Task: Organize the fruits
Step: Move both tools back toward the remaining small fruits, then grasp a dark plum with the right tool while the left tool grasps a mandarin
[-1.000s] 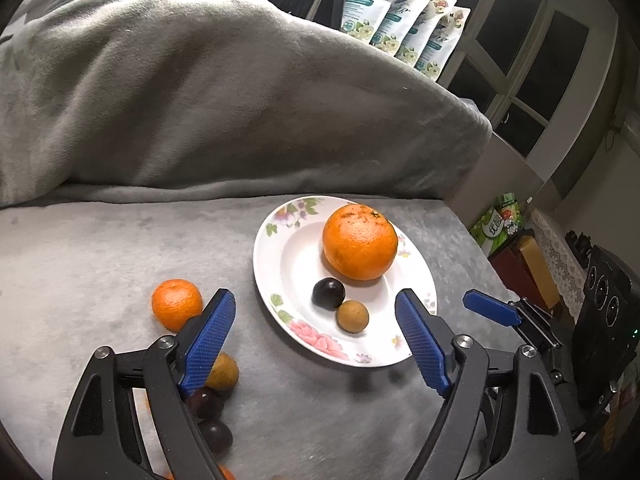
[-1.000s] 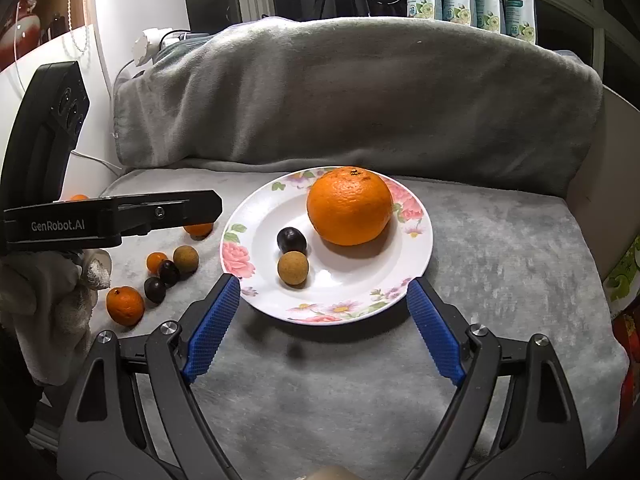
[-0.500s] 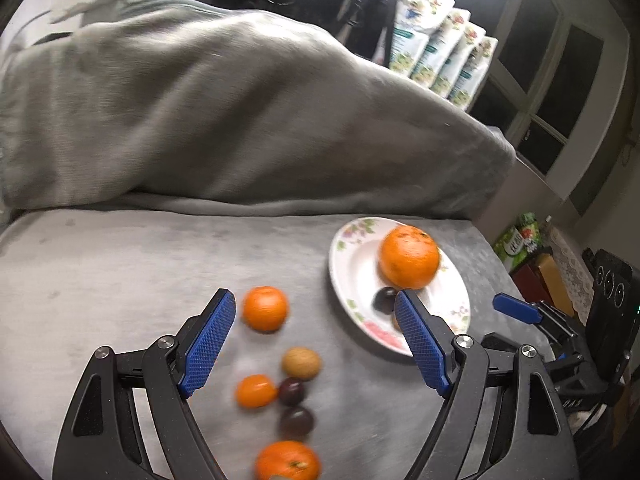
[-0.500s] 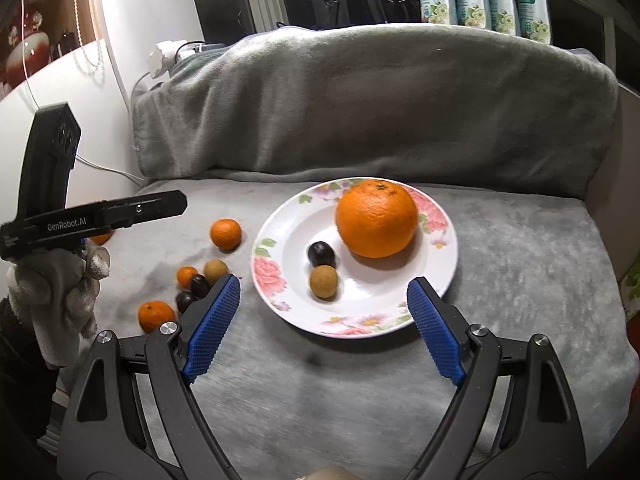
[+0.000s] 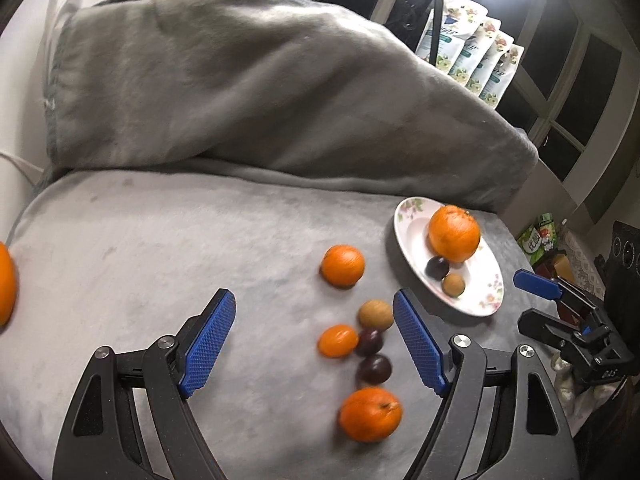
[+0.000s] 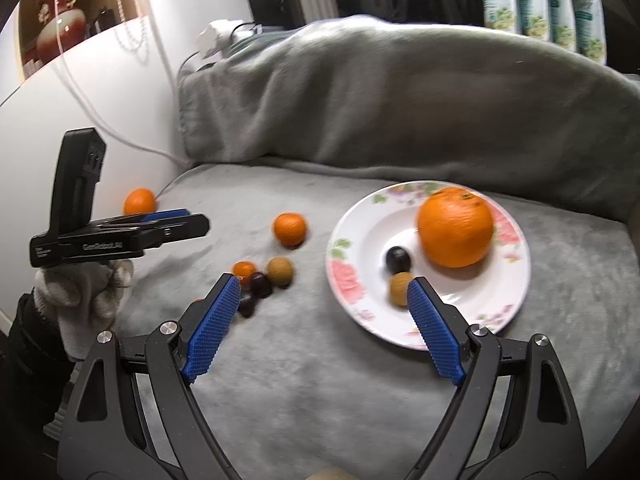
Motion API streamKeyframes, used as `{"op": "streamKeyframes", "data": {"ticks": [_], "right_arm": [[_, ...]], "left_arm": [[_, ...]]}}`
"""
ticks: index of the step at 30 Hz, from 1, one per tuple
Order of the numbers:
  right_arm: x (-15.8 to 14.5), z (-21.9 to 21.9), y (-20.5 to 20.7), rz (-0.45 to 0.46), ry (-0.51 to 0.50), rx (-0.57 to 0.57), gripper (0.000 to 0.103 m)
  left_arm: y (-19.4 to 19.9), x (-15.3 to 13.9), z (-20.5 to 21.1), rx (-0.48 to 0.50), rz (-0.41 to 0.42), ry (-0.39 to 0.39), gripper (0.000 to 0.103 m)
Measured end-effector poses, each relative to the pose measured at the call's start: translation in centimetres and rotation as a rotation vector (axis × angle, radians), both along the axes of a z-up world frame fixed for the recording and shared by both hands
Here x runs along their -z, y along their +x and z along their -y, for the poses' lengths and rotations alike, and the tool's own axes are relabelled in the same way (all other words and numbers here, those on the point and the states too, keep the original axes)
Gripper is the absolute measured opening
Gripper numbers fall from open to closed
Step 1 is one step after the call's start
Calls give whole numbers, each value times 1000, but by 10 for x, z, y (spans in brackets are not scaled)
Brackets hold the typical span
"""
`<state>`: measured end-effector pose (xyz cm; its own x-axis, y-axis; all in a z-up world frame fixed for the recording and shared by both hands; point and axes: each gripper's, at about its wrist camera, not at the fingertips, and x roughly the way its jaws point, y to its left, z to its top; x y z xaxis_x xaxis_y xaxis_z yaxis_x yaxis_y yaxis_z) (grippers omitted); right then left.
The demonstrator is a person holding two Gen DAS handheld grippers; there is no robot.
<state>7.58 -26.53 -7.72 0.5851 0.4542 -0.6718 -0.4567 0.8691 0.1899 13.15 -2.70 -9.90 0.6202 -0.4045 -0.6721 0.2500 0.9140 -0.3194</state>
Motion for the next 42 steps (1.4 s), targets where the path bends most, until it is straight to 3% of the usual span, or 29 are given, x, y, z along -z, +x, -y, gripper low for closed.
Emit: {"op": "streamKeyframes", "data": {"ticks": [3,5,9,12,17,24,42], "right_arm": [[4,-10,-2,-20,9,-29,87],[8,-16,-2,-39,15,-47,76],[17,-25,1,-93,42,-77,63],[25,-34,5,-131,57,-97,54],[41,-43,15,-213,110,-98,43],[60,-49,29,-316,182,-90,36],[70,-64,38,-378,200,-117,29]], "left_arm": [[-2,4,-4,15,-9,-11,70],[-1,6,-4,30,-12,-9,65],[-3,11,0,83,-19,12,48],[-4,17,2,116,-32,16,41],[1,26,2,136,-64,11,36],[5,31,4,162,-85,12,35],[16,42,12,202,-131,-7,32]]}}
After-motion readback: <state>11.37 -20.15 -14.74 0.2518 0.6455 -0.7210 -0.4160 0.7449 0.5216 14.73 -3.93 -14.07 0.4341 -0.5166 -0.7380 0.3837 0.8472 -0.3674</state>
